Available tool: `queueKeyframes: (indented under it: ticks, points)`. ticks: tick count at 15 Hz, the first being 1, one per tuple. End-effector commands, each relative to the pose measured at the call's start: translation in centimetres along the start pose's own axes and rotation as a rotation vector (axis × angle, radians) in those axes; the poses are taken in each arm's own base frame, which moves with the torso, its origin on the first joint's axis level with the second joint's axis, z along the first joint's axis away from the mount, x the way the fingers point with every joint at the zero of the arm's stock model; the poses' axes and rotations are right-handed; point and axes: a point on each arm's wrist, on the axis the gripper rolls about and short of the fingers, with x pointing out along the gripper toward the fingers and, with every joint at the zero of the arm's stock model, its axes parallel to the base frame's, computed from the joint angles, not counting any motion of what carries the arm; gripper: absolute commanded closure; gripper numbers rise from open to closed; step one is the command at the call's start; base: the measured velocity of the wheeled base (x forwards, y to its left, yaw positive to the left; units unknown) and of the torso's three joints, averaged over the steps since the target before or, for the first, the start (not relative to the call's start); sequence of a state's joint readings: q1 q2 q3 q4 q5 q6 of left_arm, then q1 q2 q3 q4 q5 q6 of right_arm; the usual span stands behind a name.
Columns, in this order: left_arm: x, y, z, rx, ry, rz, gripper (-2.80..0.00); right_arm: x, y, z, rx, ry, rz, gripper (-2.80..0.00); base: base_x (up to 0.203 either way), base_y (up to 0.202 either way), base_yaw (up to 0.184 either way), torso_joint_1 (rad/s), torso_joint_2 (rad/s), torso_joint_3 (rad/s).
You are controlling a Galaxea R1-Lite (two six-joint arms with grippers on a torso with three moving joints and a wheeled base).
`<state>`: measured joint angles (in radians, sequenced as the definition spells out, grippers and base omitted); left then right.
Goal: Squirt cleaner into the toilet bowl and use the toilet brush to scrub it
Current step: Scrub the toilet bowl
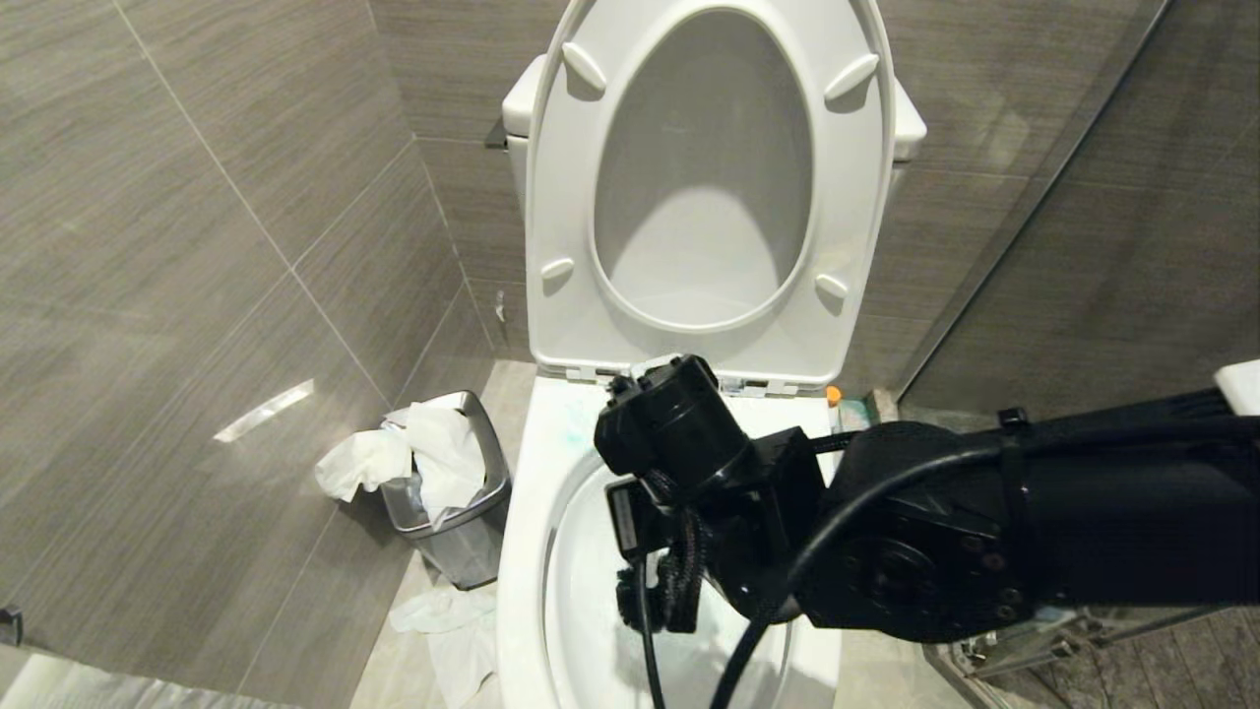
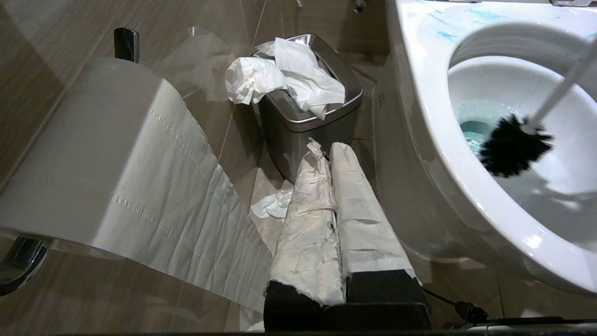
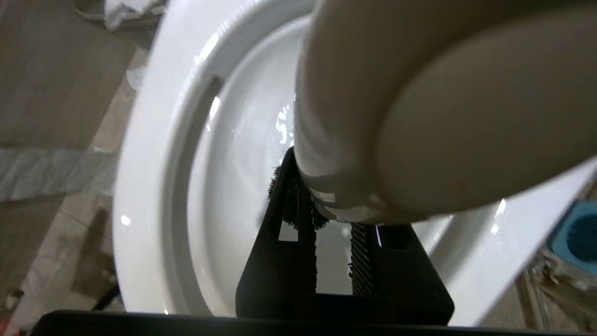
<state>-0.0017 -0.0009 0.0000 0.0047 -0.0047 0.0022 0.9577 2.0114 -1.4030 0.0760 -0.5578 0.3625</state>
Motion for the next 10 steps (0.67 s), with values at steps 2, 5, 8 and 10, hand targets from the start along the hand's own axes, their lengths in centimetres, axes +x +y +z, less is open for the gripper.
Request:
queueKeyframes:
  ticks: [2, 5, 8, 10]
  points:
    - [0.0, 0.0, 0.0, -0.001, 0.002, 0.000, 0.00, -2.9, -2.8, -1.4, 0.015, 0.026, -0.021, 0.00, 0.000, 0.000, 0.000, 0.000, 0.00, 0.000]
    - [0.0, 0.0, 0.0, 0.001, 0.002, 0.000, 0.00, -2.3, -5.3, -0.8, 0.065, 0.025, -0.082, 0.00, 0.000, 0.000, 0.000, 0.000, 0.00, 0.000]
    - [0.0, 0.0, 0.0, 0.001, 0.002, 0.000, 0.00, -1.4, -7.2, 0.2, 0.107, 0.002, -0.129, 0.00, 0.000, 0.000, 0.000, 0.000, 0.00, 0.000]
    - [0.0, 0.0, 0.0, 0.001, 0.002, 0.000, 0.00, -0.4, -7.6, 0.4, 0.110, -0.004, -0.146, 0.00, 0.000, 0.000, 0.000, 0.000, 0.00, 0.000]
